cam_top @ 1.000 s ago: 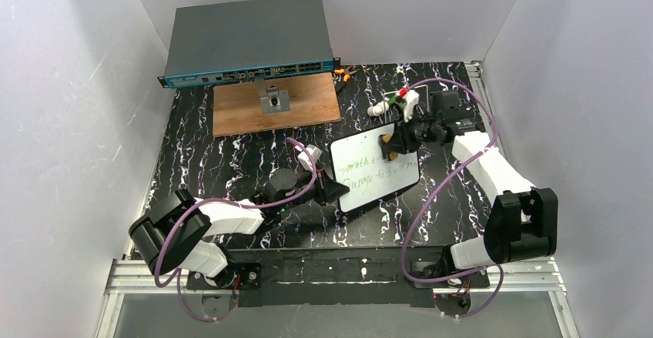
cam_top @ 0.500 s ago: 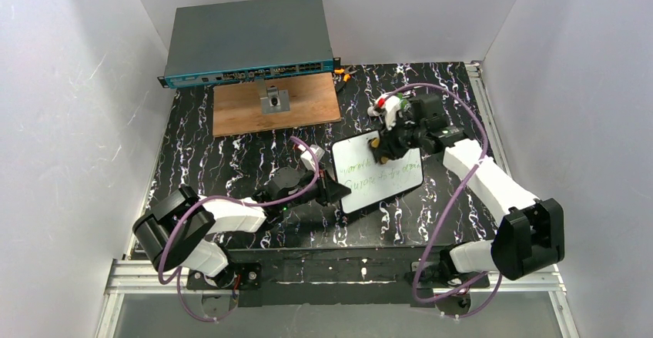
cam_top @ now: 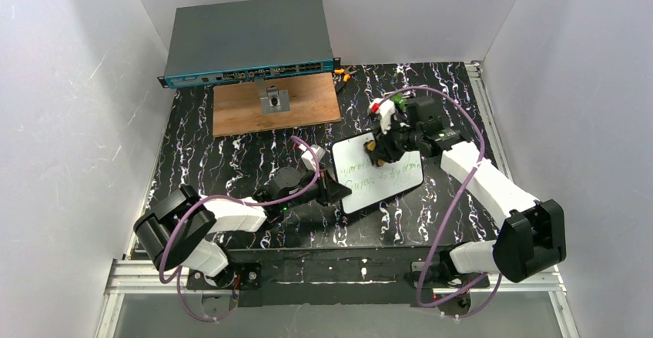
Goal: Erase the whiteboard
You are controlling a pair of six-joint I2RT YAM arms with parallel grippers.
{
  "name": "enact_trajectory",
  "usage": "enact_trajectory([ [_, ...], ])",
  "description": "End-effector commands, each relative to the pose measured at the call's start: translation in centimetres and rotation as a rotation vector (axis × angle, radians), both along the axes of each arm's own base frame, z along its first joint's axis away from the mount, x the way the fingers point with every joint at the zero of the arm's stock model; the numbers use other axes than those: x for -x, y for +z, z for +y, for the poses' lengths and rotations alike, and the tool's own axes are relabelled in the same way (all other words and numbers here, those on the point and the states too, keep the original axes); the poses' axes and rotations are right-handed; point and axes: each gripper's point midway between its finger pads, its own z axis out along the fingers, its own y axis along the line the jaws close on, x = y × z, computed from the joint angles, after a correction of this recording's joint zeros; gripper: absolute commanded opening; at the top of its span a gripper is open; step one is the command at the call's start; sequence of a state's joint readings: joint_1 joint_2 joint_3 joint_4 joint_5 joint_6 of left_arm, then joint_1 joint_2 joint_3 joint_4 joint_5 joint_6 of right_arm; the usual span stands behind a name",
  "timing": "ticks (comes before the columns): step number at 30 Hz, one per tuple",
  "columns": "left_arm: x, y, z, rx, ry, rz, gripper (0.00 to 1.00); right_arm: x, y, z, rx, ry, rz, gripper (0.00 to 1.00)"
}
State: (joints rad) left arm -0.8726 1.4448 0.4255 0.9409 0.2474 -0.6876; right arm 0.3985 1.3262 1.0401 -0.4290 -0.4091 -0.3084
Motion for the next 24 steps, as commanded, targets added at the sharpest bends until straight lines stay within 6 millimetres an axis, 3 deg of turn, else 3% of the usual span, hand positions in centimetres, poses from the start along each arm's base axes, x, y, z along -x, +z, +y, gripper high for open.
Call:
enact_trajectory([
  [1,1.6,2.8,-1.2,0.05,-0.125,-0.114,0.0,2.1,2.9,4.0,-0.075,0.171,-0.03,0.01],
  [4,1.6,2.8,-1.1,0.049,-0.118,-0.111,0.0,0.1,2.2,2.9,-0.016,0.069,-0.061,0.01],
  [8,1.6,2.8,-1.1,0.05,-0.119,-0.11,0.0,-3.6,1.7,-0.6,0.039,-0.147,-0.089,0.01],
  [10,1.6,2.8,-1.2,0.049,-0.121,-0.108,0.0,-4.4,1.9,-1.5,0.043,-0.195,-0.097,0.01],
  [13,1.6,2.7,-1.3,0.049,-0.127,-0.105,0.0,-3.5,2.9,0.4,-0.006,-0.104,-0.076,0.01],
  [19,1.6,2.8,-1.1,0.04,-0.122,-0.111,0.0,2.8,3.1,7.2,-0.012,0.228,-0.039,0.01],
  [21,1.7,2.7,-0.9,0.038,-0.118,-0.11,0.0,3.5,2.8,7.6,-0.02,0.252,-0.036,0.01],
  [24,1.6,2.5,-0.8,0.035,-0.113,-0.11,0.0,1.4,2.0,5.9,0.031,0.142,-0.082,0.01],
])
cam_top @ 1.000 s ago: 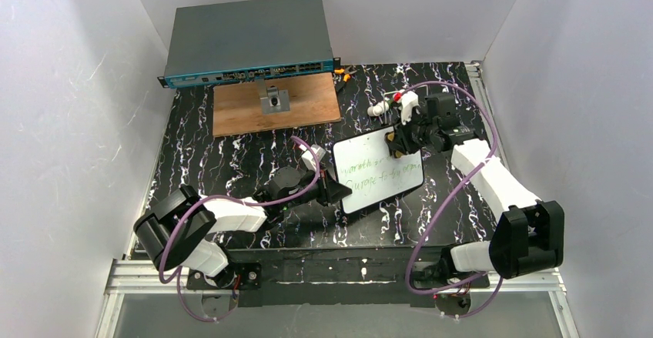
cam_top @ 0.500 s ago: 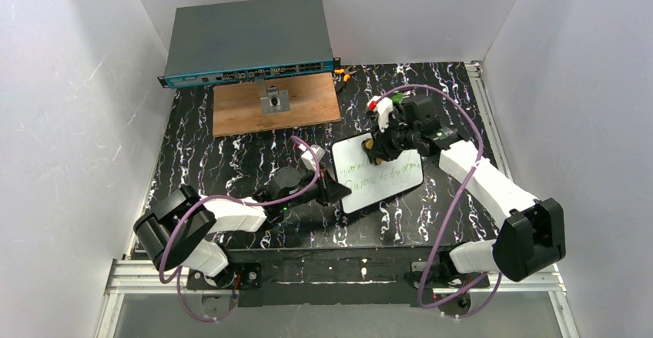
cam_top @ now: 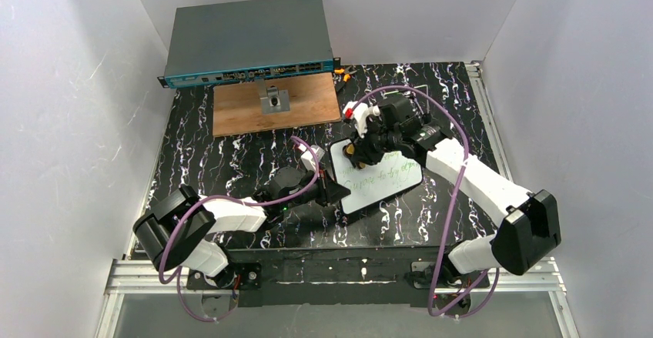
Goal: Erase the whiteboard
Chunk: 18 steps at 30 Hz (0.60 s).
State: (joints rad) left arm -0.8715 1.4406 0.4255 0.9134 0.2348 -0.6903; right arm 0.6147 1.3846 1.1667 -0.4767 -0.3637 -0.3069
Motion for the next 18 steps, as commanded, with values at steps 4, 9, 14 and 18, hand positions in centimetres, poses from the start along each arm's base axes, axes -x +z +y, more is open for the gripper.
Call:
enact_trajectory([
  [4,1.8,3.1,-1.4,0.057,-0.144,-0.128,0.0,-5.4,-1.5,-5.3,0.024,-0.257,-0.034,0.01],
  [9,2.0,3.4,-1.3,0.06,-0.152,-0.138,0.0,-8.1,-3.9,-11.3,0.065,-0.443,-0.01,0.01],
  [14,2.1,3.4,-0.9,0.061,-0.146,-0.151,0.0,-7.9,-4.4,-11.9,0.057,-0.43,0.014,0.01],
  [18,2.2,3.4,-0.8,0.059,-0.148,-0.156,0.0,-4.2,-3.0,-8.2,-0.066,-0.225,0.081,0.01],
])
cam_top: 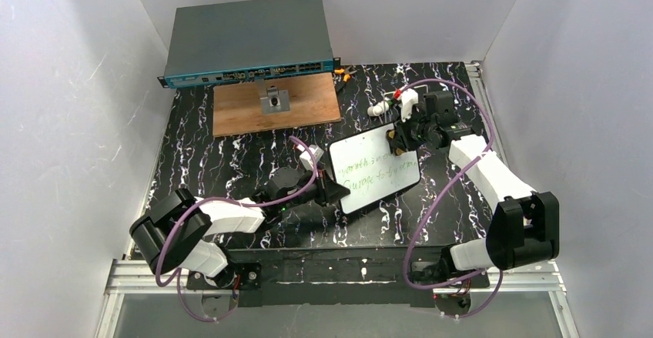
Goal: Erase the whiteboard
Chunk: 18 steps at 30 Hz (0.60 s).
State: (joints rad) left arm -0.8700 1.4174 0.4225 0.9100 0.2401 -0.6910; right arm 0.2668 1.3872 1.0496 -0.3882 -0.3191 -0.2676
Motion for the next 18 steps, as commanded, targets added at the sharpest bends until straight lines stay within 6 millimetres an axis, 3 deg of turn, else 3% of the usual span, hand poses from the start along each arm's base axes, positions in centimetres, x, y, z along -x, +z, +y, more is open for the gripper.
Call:
enact_trajectory([
  [1,2.0,2.8,-0.9,0.045,-0.143,-0.148,0.0,4.0,0.8,4.1,-0.123,0.236,0.029,0.01],
  [4,2.0,2.8,-0.9,0.045,-0.145,-0.149,0.0,6.1,1.6,5.5,-0.176,0.343,0.031,0.01],
  [6,2.1,2.7,-0.9,0.043,-0.144,-0.148,0.0,6.0,1.4,5.3,-0.164,0.339,0.022,0.01],
  [10,2.0,2.9,-0.9,0.044,-0.144,-0.149,0.0,3.9,0.2,3.5,-0.08,0.241,0.005,0.01],
  [14,2.1,2.9,-0.8,0.046,-0.143,-0.152,0.0,1.4,-0.9,0.4,-0.013,0.1,0.001,0.01],
  [18,2.2,2.9,-0.7,0.047,-0.141,-0.153,0.0,0.7,-1.4,-1.2,0.006,0.044,0.012,0.01],
])
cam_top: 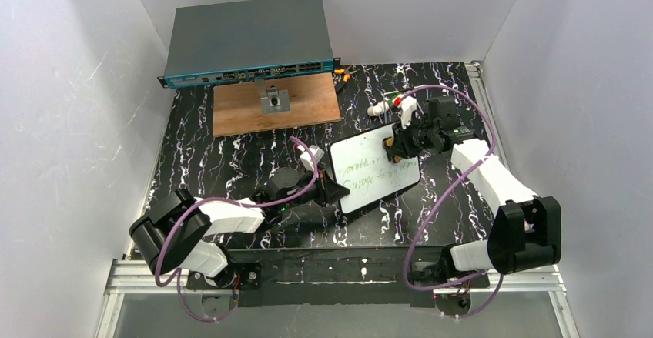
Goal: Erase the whiteboard
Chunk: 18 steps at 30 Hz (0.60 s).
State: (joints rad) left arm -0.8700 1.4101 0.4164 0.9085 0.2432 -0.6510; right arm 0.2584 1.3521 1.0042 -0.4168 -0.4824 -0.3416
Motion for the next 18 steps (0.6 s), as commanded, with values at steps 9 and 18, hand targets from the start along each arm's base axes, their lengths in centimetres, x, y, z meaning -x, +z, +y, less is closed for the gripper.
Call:
enact_trajectory([
  [9,2.2,2.9,-0.8,0.061,-0.131,-0.123,0.0,3.0,0.0,2.1,-0.07,0.17,0.052,0.01],
  [18,2.2,2.9,-0.7,0.058,-0.127,-0.125,0.0,1.0,-0.7,0.9,0.012,0.071,0.016,0.01],
])
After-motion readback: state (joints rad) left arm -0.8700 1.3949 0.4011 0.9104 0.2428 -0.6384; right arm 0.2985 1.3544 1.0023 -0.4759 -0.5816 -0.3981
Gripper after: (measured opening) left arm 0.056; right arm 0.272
